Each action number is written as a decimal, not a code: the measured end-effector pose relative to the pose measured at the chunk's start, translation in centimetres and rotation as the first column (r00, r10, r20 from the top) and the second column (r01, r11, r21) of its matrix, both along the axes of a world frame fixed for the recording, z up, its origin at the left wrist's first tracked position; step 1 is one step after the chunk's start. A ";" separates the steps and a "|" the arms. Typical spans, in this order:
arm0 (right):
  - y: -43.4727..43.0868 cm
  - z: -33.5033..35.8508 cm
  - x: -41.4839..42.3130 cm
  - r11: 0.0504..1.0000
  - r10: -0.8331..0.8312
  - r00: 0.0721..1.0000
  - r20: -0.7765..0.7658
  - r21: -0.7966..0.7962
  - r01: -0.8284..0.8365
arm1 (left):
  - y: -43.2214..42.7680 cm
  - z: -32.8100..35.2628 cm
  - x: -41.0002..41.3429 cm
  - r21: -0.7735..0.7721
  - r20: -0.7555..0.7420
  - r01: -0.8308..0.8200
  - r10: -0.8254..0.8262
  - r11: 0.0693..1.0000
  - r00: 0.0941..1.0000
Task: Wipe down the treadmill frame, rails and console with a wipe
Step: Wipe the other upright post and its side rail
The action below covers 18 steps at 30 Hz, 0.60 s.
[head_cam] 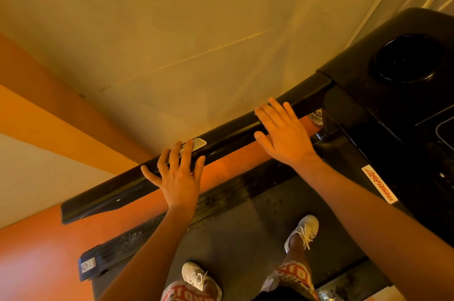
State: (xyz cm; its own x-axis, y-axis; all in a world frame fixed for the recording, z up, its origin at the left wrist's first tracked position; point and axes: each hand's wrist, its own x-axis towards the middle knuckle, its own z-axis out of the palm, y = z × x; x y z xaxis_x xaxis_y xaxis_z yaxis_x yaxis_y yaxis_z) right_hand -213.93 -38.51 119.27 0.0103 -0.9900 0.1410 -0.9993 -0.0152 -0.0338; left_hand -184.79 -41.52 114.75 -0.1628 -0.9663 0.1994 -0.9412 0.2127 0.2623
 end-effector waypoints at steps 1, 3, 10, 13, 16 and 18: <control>0.1 0.2 -0.8 1.000 0.005 1.000 -0.011 -0.002 -0.005 | 0.0 0.0 0.0 -0.001 0.001 0.000 0.000 1.000 1.000; 0.2 0.3 -0.9 0.999 -0.044 0.999 -0.001 -0.020 0.044 | 0.1 -0.1 0.0 -0.008 0.000 0.000 0.000 1.000 1.000; 0.2 0.1 0.5 1.000 -0.009 0.999 0.034 -0.002 0.009 | 0.0 -0.1 0.0 -0.029 -0.013 -0.001 0.000 1.000 1.000; 0.2 1.0 -2.5 0.998 -0.047 0.999 0.020 -0.036 0.048 | 0.0 -0.2 0.0 -0.022 -0.015 -0.001 0.001 1.000 1.000; -0.1 1.1 -0.7 0.982 -0.175 0.982 0.074 -0.060 0.180 | 0.1 -0.2 0.0 -0.025 -0.012 -0.006 0.005 1.000 1.000; -0.3 0.5 1.5 0.986 -0.162 0.981 0.104 -0.029 0.166 | 0.1 -0.1 0.0 -0.027 -0.013 -0.006 0.006 1.000 1.000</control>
